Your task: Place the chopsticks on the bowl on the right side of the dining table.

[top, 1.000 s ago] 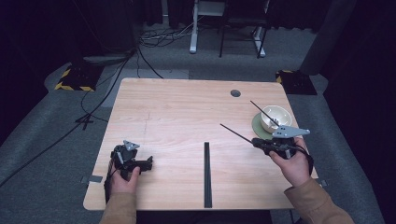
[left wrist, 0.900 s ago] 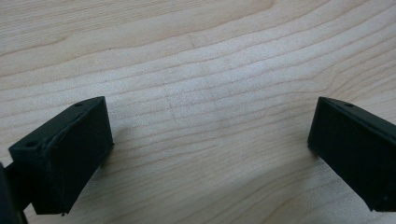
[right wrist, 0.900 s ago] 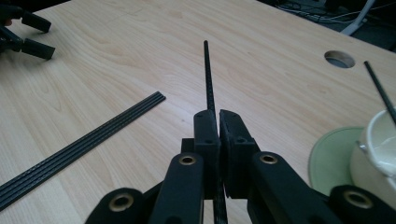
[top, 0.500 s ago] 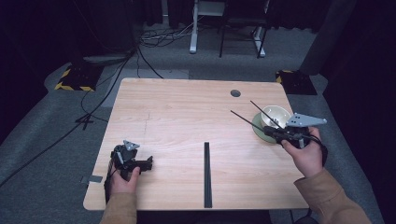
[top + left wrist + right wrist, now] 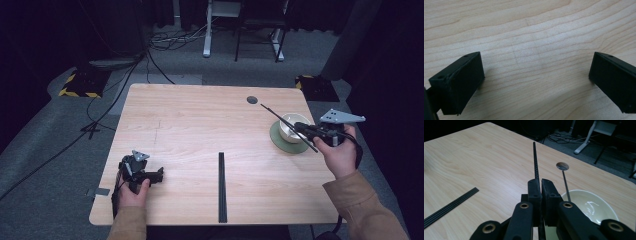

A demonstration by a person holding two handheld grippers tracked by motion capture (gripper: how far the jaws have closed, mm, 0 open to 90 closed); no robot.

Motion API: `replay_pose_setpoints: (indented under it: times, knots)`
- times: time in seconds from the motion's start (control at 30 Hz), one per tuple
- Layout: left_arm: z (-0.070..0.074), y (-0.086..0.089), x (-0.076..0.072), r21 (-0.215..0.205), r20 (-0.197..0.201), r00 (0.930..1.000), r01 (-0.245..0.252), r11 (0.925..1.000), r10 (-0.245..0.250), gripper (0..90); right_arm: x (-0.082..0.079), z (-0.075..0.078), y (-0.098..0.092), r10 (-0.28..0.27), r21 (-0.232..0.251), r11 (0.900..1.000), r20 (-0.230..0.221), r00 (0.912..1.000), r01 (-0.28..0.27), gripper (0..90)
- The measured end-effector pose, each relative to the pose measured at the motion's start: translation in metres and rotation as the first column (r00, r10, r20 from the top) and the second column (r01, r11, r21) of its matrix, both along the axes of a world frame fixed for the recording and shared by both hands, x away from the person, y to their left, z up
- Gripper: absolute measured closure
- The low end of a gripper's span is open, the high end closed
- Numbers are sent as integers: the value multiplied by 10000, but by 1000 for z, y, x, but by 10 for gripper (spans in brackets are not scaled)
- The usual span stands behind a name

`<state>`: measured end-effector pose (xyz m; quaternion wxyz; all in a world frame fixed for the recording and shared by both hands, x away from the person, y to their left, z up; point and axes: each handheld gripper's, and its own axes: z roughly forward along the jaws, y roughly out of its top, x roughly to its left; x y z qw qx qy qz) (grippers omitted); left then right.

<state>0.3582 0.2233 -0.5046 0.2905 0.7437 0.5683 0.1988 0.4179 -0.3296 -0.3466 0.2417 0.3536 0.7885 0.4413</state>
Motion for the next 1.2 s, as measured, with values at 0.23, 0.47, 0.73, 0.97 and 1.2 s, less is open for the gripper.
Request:
replay_pose_setpoints:
  times: [0.23, 0.47, 0.73, 0.97, 1.2]
  knots:
    - [0, 0, 0, 3, -2, 10000, 2, 10000, -2, 1, 15, -5, -13, -2, 514, 9987, -92, 10000, 7, 868]
    - [0, 0, 0, 7, 1, 10000, 1, 10000, -1, 1, 34, -13, -24, -411, 259, 9988, -155, 9990, 415, 868]
    - [0, 0, 0, 5, -2, 10000, 1, 10000, -1, 2, 50, -28, -33, -590, 342, 9976, -385, 9975, 603, 868]
    - [0, 0, 0, 4, -2, 10000, 3, 10000, -3, 2, 59, -41, -42, -976, 197, 9949, -534, 9938, 988, 868]
    - [0, 0, 0, 6, -1, 10000, 2, 10000, -2, 2, 69, -55, -47, -1123, -190, 9936, -692, 9913, 1112, 868]
